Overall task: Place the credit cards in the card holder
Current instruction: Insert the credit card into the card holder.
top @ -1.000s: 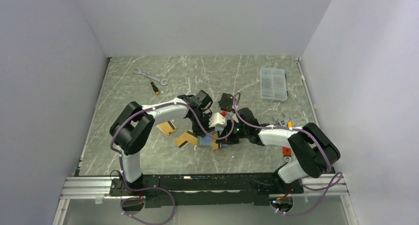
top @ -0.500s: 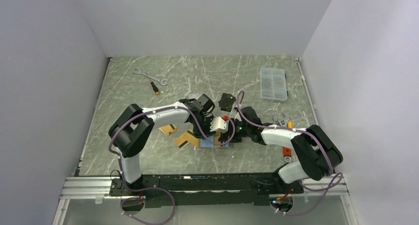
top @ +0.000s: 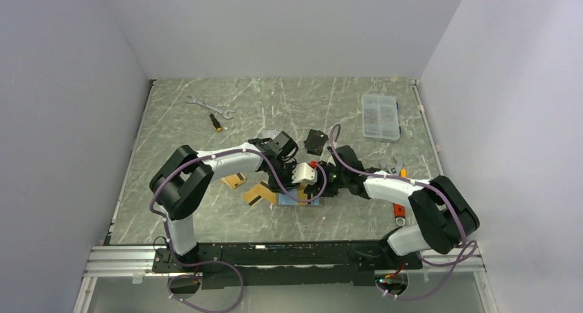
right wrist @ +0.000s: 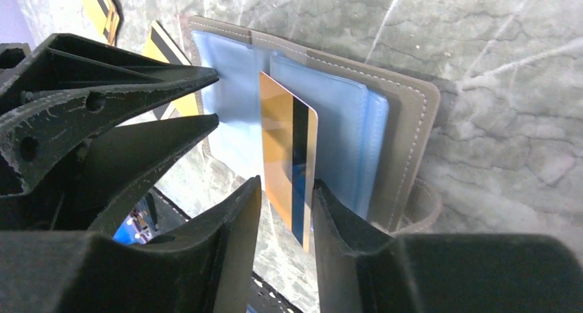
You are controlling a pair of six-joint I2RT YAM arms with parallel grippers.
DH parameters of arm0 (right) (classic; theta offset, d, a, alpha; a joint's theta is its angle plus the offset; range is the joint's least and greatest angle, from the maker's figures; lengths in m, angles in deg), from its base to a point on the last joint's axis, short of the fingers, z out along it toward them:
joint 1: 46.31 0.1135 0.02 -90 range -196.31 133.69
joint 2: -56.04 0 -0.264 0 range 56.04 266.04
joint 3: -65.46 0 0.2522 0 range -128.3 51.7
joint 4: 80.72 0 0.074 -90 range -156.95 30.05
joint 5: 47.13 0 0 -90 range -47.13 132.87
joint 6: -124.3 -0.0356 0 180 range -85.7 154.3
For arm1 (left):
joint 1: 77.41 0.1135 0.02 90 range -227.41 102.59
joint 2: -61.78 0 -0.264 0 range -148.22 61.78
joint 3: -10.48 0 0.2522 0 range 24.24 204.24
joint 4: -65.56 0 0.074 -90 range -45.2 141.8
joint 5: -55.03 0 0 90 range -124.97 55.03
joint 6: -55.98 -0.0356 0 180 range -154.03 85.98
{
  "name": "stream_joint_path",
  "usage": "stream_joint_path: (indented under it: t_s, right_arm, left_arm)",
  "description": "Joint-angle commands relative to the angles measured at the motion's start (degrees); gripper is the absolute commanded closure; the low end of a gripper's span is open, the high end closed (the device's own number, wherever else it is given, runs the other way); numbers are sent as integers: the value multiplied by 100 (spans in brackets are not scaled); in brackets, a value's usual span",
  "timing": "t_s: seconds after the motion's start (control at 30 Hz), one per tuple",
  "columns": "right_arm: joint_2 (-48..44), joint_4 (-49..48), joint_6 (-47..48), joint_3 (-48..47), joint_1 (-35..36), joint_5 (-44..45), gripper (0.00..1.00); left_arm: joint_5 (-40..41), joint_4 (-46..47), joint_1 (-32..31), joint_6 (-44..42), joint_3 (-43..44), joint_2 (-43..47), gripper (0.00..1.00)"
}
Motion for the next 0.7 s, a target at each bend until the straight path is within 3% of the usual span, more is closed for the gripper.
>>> stream_joint_path:
  t_s: [0.0,0.17,0.23,0.67]
  right_arm:
    - [-278,424,142,-184,-73,208,67]
    - [-205,272,32,-167,-111,86,93]
    - [-111,69,-58,-112,-110,-31,97]
    - [285,-707,-325,2,-112,-482,92]
  left_arm:
    - [217,-254,-5,85,-198,-23,61]
    - [232,-238,-6,116,-194,5,61]
    - [225,-241,-10,121,-191,-4,62]
    - [231,-196,-7,151,-273,4,64]
